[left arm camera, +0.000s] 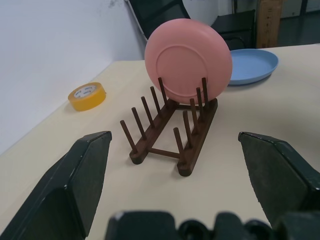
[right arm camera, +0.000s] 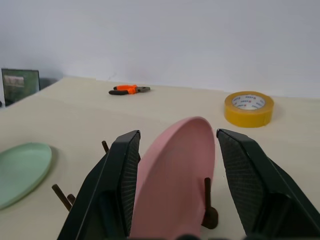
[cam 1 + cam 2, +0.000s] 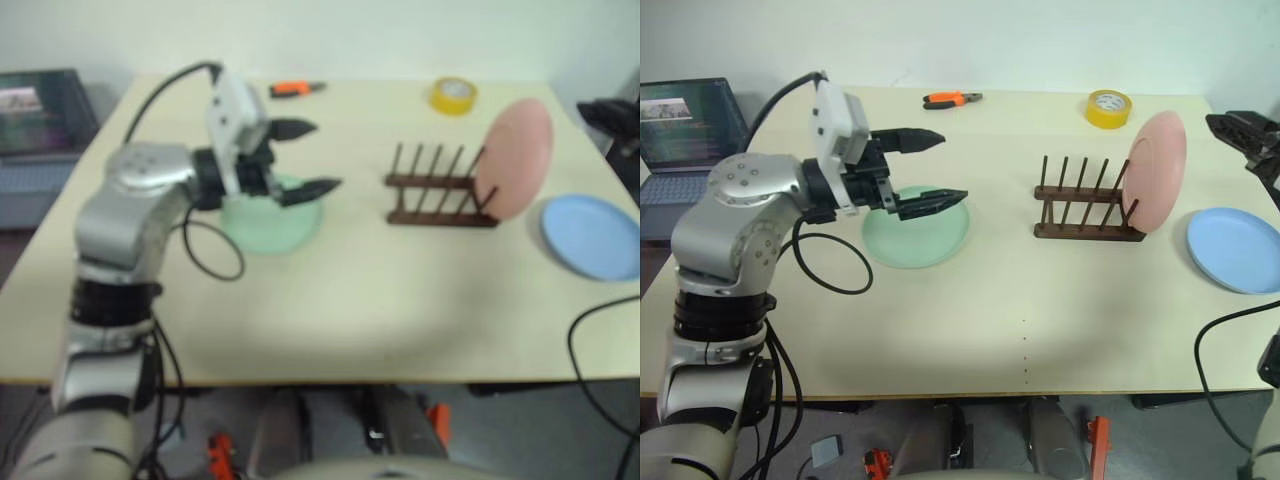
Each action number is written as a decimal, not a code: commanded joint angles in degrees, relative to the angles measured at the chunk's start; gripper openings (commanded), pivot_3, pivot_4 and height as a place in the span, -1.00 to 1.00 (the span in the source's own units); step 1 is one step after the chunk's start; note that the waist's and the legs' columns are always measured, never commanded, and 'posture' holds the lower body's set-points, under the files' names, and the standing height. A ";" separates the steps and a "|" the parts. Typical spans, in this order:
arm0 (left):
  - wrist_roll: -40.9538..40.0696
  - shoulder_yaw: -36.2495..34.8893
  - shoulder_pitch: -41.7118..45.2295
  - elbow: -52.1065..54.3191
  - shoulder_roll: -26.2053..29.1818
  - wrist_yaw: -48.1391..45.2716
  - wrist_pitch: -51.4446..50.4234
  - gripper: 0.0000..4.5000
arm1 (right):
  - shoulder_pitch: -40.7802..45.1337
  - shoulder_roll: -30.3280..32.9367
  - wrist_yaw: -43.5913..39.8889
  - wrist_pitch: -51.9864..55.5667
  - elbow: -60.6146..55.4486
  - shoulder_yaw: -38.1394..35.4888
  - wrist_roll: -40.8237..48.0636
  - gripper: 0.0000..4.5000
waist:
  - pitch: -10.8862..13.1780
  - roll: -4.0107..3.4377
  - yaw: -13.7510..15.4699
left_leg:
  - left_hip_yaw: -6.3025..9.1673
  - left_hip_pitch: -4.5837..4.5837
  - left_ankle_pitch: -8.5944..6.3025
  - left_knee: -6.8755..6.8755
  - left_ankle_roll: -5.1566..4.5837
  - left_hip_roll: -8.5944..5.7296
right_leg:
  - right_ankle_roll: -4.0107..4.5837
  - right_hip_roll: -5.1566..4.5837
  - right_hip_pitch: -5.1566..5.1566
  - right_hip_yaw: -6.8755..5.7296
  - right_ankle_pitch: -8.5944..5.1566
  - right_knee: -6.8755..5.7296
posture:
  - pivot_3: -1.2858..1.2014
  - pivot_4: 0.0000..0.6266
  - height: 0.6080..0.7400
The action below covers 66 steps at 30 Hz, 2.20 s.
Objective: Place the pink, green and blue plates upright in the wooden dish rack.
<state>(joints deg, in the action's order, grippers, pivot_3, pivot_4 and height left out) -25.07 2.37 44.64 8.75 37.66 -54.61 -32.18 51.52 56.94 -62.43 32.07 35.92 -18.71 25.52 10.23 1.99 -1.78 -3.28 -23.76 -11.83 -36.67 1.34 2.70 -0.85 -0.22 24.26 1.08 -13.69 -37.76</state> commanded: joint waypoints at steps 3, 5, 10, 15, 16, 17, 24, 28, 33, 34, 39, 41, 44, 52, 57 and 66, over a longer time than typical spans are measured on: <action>0.08 -2.68 1.00 -0.08 2.20 1.21 -1.68 1.00 | -4.68 3.15 -4.99 9.34 -21.94 -1.41 8.44 0.19 | 0.00 -0.03 -0.19 | 0.00 0.03 0.00 -0.01 0.00 0.03 | 0.00 0.03 0.00 0.02 0.00 -0.06 | 0.03 -0.52 1.00; 0.36 -4.48 1.80 -2.46 3.98 2.60 -3.74 1.00 | -5.66 2.35 -4.16 13.35 -31.63 -1.99 12.96 0.19 | 0.02 -0.08 -0.37 | 0.04 0.10 0.00 -0.01 0.00 0.05 | 0.00 0.04 0.01 0.06 0.00 -0.16 | 0.03 -0.52 1.00; 4.41 -6.06 4.60 -13.10 8.15 7.86 -7.83 1.00 | -5.82 -3.39 1.22 17.61 -47.25 0.88 19.94 0.19 | 0.01 -0.06 -0.41 | 0.12 0.37 0.00 -0.01 0.00 0.12 | 0.03 0.11 -0.19 -0.05 -0.02 -0.23 | 0.03 -0.52 1.00; 7.27 -7.15 11.71 -29.70 6.25 15.54 -13.62 1.00 | -6.67 -8.88 5.75 15.64 -52.16 7.86 16.93 0.19 | 0.00 -0.05 0.08 | 0.07 0.27 0.00 -0.16 0.00 0.06 | -0.05 -0.07 -0.17 0.00 0.04 -0.20 | 0.03 -0.52 1.00; 8.26 -6.72 12.96 -33.80 5.79 16.52 -13.69 1.00 | -6.94 -9.73 6.38 14.93 -52.72 9.39 16.02 0.19 | -0.01 -0.03 0.18 | 0.05 0.23 0.00 -0.17 0.00 0.05 | -0.06 -0.08 -0.15 -0.01 0.04 -0.17 | 0.03 -0.52 1.00; 9.19 -6.08 13.92 -37.81 5.25 16.85 -13.19 1.00 | -7.27 -10.37 6.70 13.73 -53.34 11.09 14.68 0.19 | -0.01 -0.02 0.23 | 0.03 0.18 0.00 -0.18 0.00 0.02 | -0.06 -0.09 -0.15 -0.03 0.04 -0.13 | 0.03 -0.52 1.00; 14.71 -2.51 17.72 -56.26 1.46 14.58 -7.77 1.00 | -8.18 -15.14 10.55 12.85 -56.66 15.85 12.98 0.19 | 0.00 0.01 0.33 | 0.07 -0.24 -0.03 -0.13 -0.03 0.02 | -0.02 -0.06 0.13 -0.17 0.02 -0.02 | 0.03 -0.52 1.00; 16.60 -2.17 19.22 -63.48 0.06 13.55 -4.05 1.00 | -8.95 -16.04 11.99 14.14 -58.90 16.23 14.28 0.19 | 0.01 0.03 0.30 | 0.06 -0.24 -0.03 -0.13 -0.04 0.02 | -0.01 -0.06 0.14 -0.17 0.02 -0.03 | 0.03 -0.52 1.00; 18.94 -1.77 19.82 -68.23 -1.27 14.00 -2.36 1.00 | -9.66 -16.15 13.38 14.86 -60.13 15.99 14.85 0.19 | 0.00 0.05 0.27 | 0.05 -0.19 -0.03 -0.18 -0.04 0.03 | -0.01 -0.07 0.12 -0.15 0.02 -0.12 | 0.03 -0.52 1.00; 19.37 -1.62 19.70 -68.91 -1.65 13.91 -2.16 1.00 | -9.76 -16.12 13.61 15.00 -60.37 15.97 14.93 0.19 | 0.00 0.05 0.26 | 0.06 -0.17 -0.03 -0.18 -0.04 0.03 | -0.01 -0.06 0.12 -0.15 0.02 -0.13 | 0.03 -0.52 1.00; 20.44 -2.27 18.79 -71.69 -4.10 15.01 -1.32 1.00 | -9.62 -16.00 14.45 15.32 -60.62 15.93 14.95 0.19 | -0.01 0.05 0.26 | 0.06 -0.18 -0.03 -0.19 -0.04 0.02 | -0.01 -0.06 0.12 -0.16 0.02 -0.15 | 0.03 -0.52 1.00; 20.59 -2.51 18.82 -71.90 -4.54 14.85 -1.04 0.92 | -9.64 -15.89 14.54 15.43 -60.65 15.99 14.92 0.21 | -0.01 0.05 0.26 | 0.06 -0.19 -0.03 -0.19 -0.04 0.02 | -0.01 -0.06 0.12 -0.15 0.02 -0.14 | 0.03 -0.52 1.00; 20.65 -2.53 18.83 -71.55 -4.90 13.74 -0.94 0.58 | -9.75 -15.82 14.55 15.57 -60.63 16.04 14.86 0.21 | -0.01 0.06 0.22 | 0.06 -0.17 -0.03 -0.18 -0.04 0.02 | -0.01 -0.06 0.12 -0.15 0.02 -0.15 | 0.03 -0.52 1.00; 20.35 -4.06 19.50 -71.34 -4.73 14.19 -1.91 -0.69 | -9.76 -16.03 14.82 15.26 -60.30 16.89 14.01 0.21 | -0.01 0.06 0.16 | 0.06 -0.18 -0.03 -0.18 -0.04 0.02 | -0.01 -0.06 0.12 -0.16 0.02 -0.15 | 0.03 -0.52 1.00; 19.20 -6.30 20.53 -69.04 -4.05 14.07 -3.55 -1.00 | -10.08 -15.56 15.20 13.29 -59.62 20.14 10.10 0.21 | -0.03 0.09 0.17 | 0.08 -0.15 -0.03 -0.20 -0.04 0.02 | -0.02 -0.07 0.08 -0.16 0.02 -0.16 | 0.03 -0.52 1.00; 16.64 -10.18 22.17 -58.79 -2.08 16.76 -8.92 -1.00 | -8.20 -21.17 17.35 1.17 -54.81 32.43 -5.65 0.21 | -0.03 0.09 -0.02 | 0.08 -0.15 -0.03 -0.19 -0.04 0.05 | -0.02 0.00 0.11 -0.16 0.02 -0.17 | 0.03 -0.52 1.00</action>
<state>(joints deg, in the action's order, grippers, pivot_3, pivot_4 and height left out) -6.86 -6.21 64.43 -54.39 34.39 -38.39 -40.15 41.52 36.84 -46.32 36.84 -19.70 11.89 23.78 10.20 2.08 -1.80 -3.21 -23.91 -11.86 -36.86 1.31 2.74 -0.88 -0.23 24.37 0.94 -13.67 -37.94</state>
